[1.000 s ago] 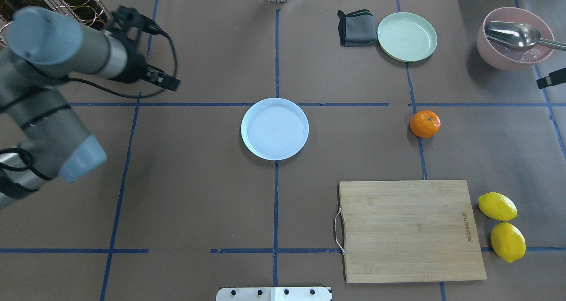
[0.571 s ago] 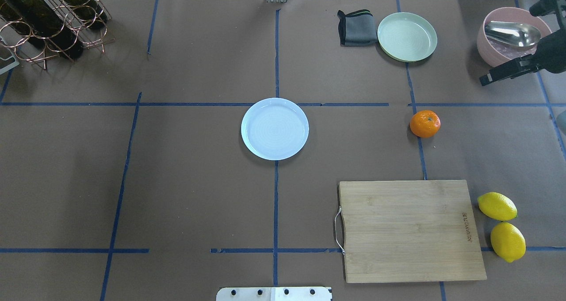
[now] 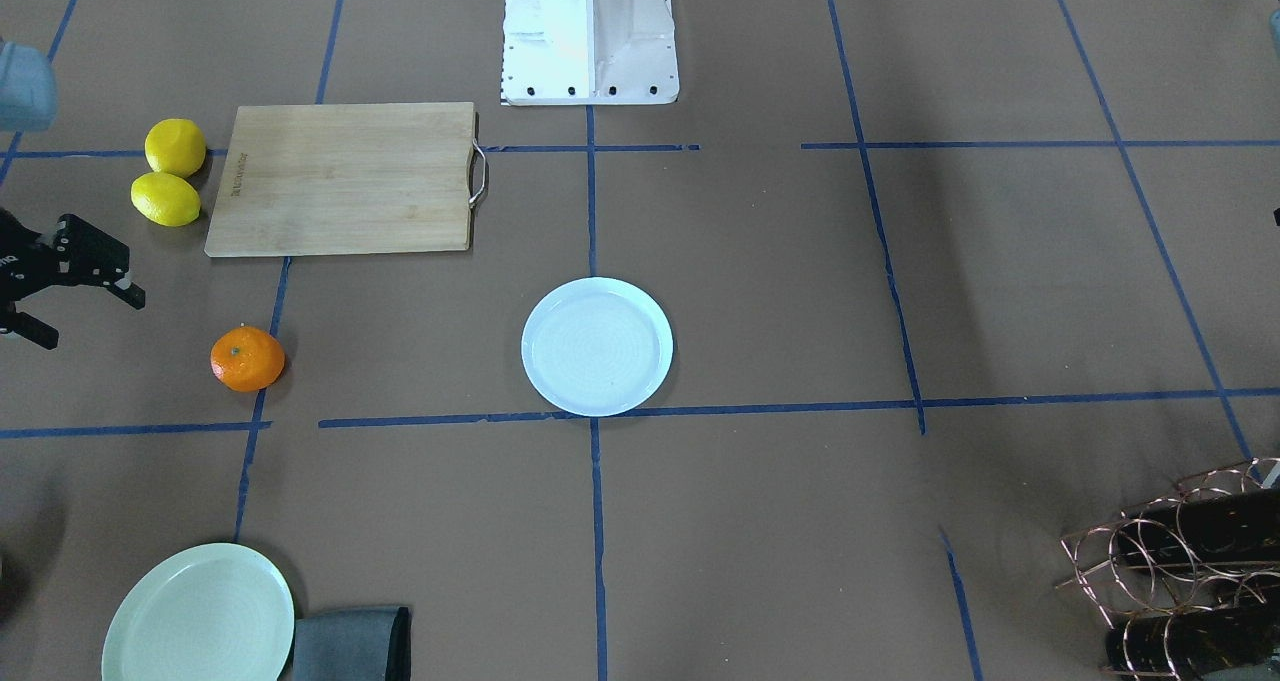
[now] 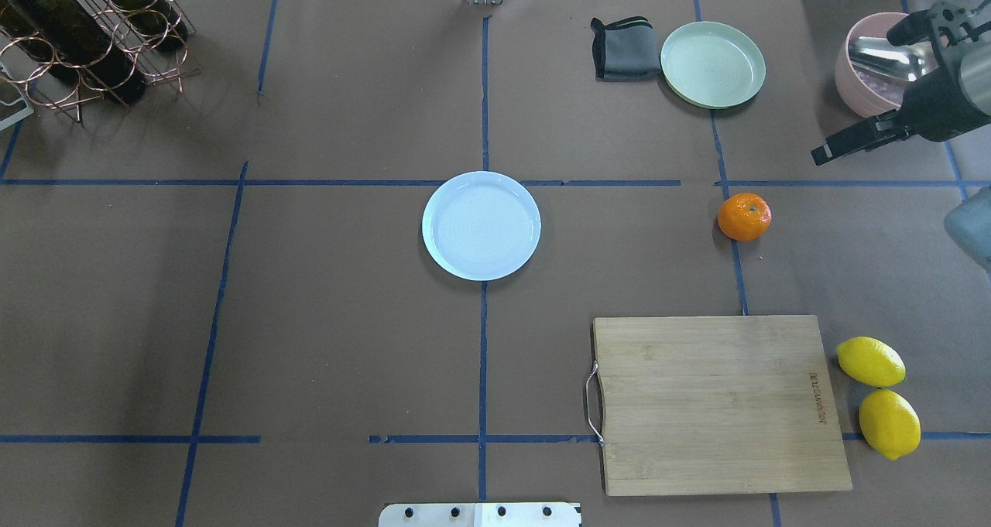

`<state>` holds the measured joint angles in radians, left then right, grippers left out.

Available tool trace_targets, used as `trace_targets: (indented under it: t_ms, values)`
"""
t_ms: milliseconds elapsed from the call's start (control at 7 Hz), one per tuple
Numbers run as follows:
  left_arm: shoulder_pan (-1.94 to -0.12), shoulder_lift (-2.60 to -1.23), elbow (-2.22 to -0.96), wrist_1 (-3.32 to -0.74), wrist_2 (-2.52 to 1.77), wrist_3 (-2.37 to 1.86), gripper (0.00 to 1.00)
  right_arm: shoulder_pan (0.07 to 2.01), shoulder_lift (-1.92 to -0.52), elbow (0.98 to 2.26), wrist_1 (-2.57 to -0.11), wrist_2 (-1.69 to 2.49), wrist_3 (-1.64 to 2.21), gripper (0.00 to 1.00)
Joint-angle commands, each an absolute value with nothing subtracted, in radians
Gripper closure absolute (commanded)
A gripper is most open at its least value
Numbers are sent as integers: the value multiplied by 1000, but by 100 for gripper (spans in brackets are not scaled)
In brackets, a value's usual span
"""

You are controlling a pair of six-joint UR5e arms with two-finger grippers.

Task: Pick orange to plate
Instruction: 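Lower the open right gripper over the orange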

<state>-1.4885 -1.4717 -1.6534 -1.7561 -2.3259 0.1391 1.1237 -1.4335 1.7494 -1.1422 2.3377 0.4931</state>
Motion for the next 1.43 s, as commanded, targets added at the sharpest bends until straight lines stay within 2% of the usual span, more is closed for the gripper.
trace_targets:
  t_ms: [0, 429, 1286]
  values:
    - [-1488, -1482, -1655, -1701, -2316, 193, 0, 1002, -1433, 1741, -1140, 2182, 579, 0]
    - [-1489, -1480, -1661, -1701, -2316, 195, 0, 833, -1346, 1655, -1103, 1968, 741, 0]
    - [-1489, -1482, -1661, -1706, -2318, 195, 0, 810, -1347, 1626, -1114, 1921, 723, 0]
